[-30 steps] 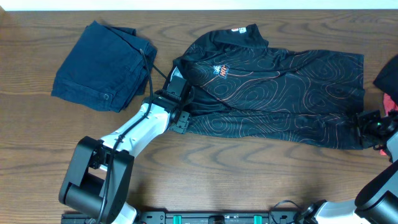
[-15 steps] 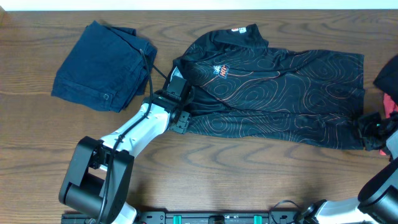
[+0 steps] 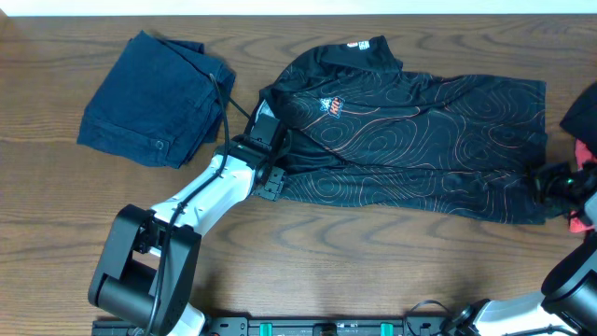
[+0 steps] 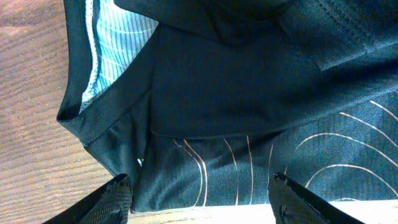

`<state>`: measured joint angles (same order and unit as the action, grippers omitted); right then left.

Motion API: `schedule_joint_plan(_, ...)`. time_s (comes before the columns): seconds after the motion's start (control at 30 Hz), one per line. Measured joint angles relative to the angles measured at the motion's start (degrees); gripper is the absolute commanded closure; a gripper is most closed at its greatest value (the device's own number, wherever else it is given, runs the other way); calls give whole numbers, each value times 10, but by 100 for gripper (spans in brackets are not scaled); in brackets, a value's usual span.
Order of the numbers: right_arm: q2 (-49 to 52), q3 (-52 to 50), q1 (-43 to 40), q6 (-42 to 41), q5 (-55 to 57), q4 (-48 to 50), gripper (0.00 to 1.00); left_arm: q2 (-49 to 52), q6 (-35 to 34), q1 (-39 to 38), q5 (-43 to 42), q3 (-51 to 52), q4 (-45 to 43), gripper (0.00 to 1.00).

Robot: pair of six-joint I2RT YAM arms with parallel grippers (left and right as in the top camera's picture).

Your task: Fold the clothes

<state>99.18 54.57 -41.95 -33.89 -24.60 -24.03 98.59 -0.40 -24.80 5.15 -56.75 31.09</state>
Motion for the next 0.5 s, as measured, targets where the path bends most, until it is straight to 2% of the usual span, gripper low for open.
schedule_joint_plan(0.2, 0, 28, 0, -7, -11, 10, 98, 0, 0, 0, 0, 0, 0, 28)
schedule_joint_plan(0.27, 0, 29, 0, -9, -6, -20, 75, 0, 0, 0, 0, 0, 0, 28)
schedule_joint_plan(0.33, 0, 28, 0, -6, 9, -52, 62, 0, 0, 0, 0, 0, 0, 28)
schedule_joint_plan(0.5, 0, 26, 0, 1, 82, -59, 60, 0, 0, 0, 0, 0, 0, 28)
